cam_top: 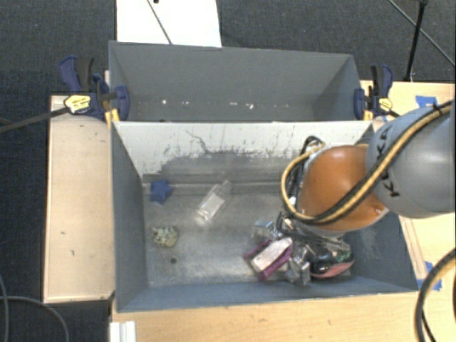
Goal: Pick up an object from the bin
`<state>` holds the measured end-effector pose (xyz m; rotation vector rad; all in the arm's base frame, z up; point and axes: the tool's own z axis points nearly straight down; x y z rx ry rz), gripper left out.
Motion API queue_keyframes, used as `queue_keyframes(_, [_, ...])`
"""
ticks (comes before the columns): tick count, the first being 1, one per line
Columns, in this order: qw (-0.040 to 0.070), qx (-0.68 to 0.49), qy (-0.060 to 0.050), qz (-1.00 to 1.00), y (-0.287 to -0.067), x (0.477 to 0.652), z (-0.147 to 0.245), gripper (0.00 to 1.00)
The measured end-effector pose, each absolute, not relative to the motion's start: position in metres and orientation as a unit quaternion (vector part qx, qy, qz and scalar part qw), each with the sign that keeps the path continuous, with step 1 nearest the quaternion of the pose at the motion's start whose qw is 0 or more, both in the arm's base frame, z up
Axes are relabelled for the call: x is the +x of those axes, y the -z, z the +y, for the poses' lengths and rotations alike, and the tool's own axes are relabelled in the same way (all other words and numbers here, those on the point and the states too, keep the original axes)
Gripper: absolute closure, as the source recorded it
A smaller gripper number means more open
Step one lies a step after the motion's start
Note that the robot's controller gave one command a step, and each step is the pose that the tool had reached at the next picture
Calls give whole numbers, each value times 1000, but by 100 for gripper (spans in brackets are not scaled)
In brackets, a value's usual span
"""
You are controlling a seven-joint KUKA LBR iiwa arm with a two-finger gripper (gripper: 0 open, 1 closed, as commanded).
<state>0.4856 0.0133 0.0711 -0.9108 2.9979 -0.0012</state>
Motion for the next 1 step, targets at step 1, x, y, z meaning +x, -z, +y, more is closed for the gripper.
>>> queue_keyframes(1, [5, -291, 0, 957, -71, 486, 14, 100])
